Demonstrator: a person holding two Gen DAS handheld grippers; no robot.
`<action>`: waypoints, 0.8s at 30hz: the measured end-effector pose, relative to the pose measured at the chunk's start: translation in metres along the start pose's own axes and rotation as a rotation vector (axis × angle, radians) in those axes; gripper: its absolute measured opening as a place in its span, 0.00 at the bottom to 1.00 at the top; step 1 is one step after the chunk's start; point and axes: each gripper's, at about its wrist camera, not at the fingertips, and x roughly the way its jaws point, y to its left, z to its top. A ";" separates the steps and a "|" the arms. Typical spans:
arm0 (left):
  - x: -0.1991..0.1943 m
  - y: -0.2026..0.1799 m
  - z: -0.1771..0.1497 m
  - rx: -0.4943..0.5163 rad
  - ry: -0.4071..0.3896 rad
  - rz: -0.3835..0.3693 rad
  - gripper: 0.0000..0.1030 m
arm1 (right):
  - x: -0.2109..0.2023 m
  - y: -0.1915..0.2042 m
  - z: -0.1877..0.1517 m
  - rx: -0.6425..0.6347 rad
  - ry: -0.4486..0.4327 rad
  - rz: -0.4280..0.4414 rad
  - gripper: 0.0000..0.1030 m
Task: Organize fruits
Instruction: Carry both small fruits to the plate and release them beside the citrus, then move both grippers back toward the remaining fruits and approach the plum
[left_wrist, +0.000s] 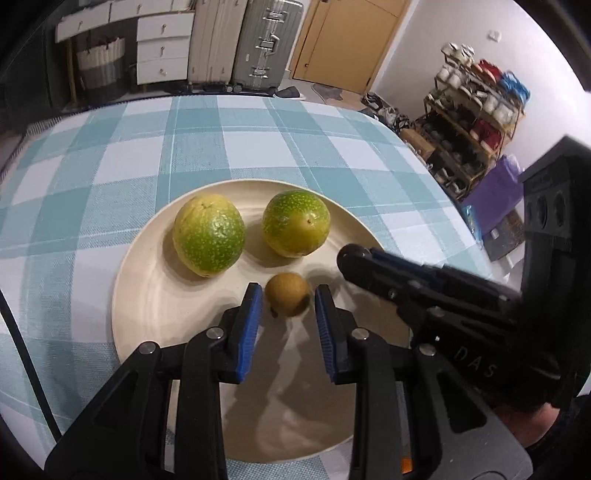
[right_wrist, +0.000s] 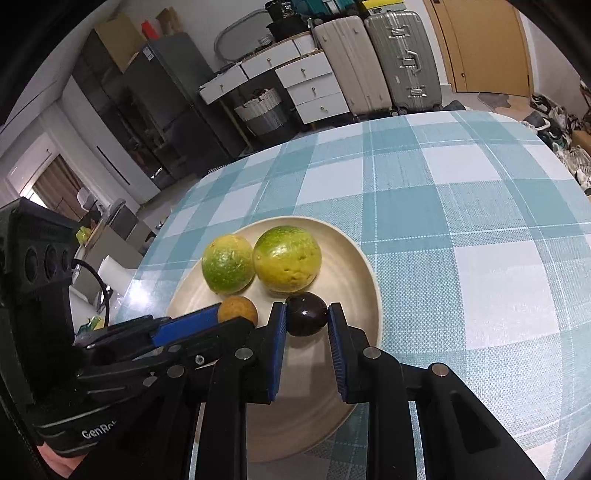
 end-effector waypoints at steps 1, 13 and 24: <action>-0.002 -0.002 -0.001 0.016 -0.004 0.005 0.28 | -0.002 0.000 0.000 -0.009 -0.015 -0.014 0.25; -0.048 0.007 -0.023 -0.012 -0.091 0.029 0.59 | -0.039 -0.010 -0.013 0.029 -0.112 0.073 0.68; -0.097 0.015 -0.065 -0.063 -0.121 0.081 0.64 | -0.094 0.004 -0.049 -0.023 -0.204 0.052 0.76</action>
